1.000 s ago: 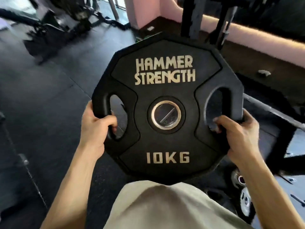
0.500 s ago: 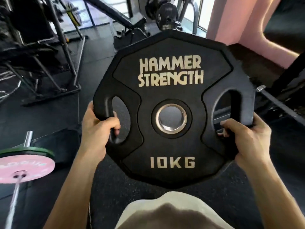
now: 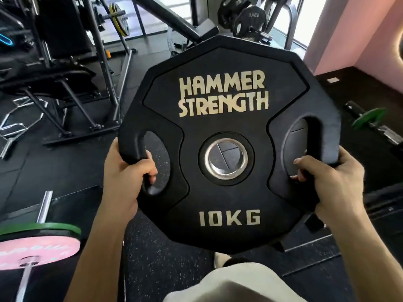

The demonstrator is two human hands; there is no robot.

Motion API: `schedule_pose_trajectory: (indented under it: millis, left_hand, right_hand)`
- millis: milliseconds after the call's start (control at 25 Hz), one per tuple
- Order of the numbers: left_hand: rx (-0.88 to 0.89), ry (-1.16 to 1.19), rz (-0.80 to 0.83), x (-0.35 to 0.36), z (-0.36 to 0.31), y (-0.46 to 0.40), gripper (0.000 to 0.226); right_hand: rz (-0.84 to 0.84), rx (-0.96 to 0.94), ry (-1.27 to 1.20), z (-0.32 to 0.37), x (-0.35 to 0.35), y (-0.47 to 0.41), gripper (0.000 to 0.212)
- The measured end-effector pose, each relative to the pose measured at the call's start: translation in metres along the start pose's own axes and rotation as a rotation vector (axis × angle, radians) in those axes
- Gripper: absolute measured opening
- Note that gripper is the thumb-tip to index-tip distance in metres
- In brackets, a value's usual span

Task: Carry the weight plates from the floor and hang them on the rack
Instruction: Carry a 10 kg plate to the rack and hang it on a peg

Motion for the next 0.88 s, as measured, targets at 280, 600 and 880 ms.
schedule_pose_trajectory:
  millis: [280,600,880]
  left_hand:
    - [-0.007,0.001,-0.010,0.055,-0.008,-0.178,0.039]
    - [0.005,-0.018,0.116,0.144,0.016,-0.414,0.037]
    - [-0.042,-0.058,0.294,0.265,0.010,-0.613,0.041]
  right_hand:
    - [0.014,0.017,0.006,0.030,0.098,-0.160,0.017]
    - [-0.087,0.002,-0.017,0.027,0.196,-0.347,0.017]
    - [-0.280,0.044,-0.055,0.041,0.246,-0.498,0.018]
Point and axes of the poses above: each hand's wrist, its own y-axis away from the middle knuckle, its own x-axis out of the palm, z = x × y, the point moved 9 cm from there along -y, towards the middle knuckle, and after that the axes turned 5 degrees about y, right-handed, at the moved point
